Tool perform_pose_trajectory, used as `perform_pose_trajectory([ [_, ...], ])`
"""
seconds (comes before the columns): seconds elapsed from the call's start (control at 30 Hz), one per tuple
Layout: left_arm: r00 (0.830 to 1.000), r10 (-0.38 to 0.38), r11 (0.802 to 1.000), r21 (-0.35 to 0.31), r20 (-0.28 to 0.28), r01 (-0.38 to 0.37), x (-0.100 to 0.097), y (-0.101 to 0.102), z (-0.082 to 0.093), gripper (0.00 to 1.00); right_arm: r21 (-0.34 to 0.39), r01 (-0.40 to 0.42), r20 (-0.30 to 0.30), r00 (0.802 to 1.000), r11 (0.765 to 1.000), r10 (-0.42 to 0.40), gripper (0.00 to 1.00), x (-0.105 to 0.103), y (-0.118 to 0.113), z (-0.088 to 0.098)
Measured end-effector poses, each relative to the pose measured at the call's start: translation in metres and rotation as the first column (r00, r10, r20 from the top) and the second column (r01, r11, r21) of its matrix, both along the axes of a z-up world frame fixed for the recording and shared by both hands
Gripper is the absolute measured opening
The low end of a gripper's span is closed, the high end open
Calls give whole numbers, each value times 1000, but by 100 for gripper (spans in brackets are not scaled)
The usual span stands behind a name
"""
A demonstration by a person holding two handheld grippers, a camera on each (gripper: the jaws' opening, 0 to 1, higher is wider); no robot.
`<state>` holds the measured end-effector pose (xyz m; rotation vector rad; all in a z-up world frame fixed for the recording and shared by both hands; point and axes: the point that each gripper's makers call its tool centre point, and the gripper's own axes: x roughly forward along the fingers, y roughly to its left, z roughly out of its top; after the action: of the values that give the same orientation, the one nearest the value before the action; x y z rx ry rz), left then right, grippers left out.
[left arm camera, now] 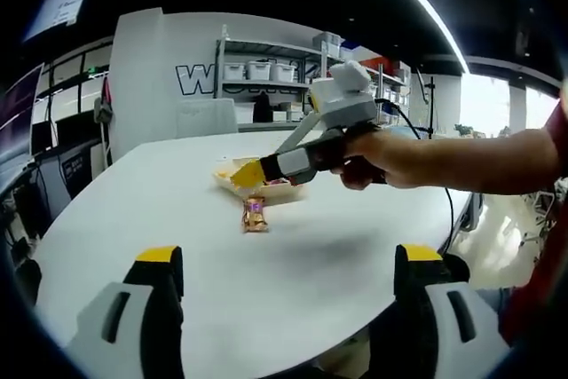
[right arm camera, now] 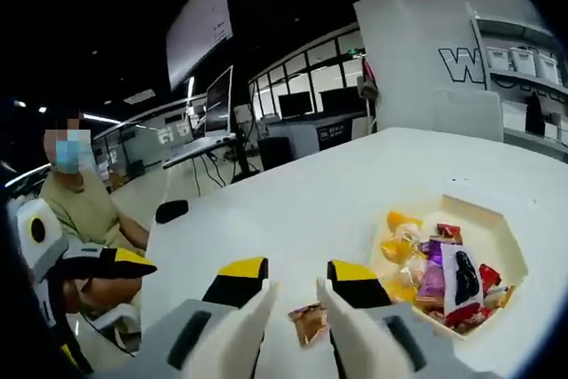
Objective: Place the target food into the container with the food tongs after gripping and lifting it, then release it inside without dropping or visibly crushing the food.
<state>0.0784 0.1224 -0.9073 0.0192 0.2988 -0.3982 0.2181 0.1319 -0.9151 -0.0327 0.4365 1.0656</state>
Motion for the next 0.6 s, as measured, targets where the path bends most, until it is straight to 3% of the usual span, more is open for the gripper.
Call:
perform_pose_trajectory([
  [0.2,1000,5,1000,-2,9,-5,-1,2,3,96,-29,-9,-48,999,1000,8,21,-8,-6,-23],
  [0.43,1000,5,1000,-9,1,-5,-3,1,-3,95,-39,1,-65,998,999,-4,21,-10,-29,-28],
  [0.5,1000,1,1000,-7,-1,-1,-2,-1,-4,95,-35,14,-95,995,999,-17,21,-7,-37,-30],
  [0.6,1000,-7,1000,-8,4,7,-2,-5,-2,94,-67,31,-69,997,997,-36,22,-3,-49,-29],
])
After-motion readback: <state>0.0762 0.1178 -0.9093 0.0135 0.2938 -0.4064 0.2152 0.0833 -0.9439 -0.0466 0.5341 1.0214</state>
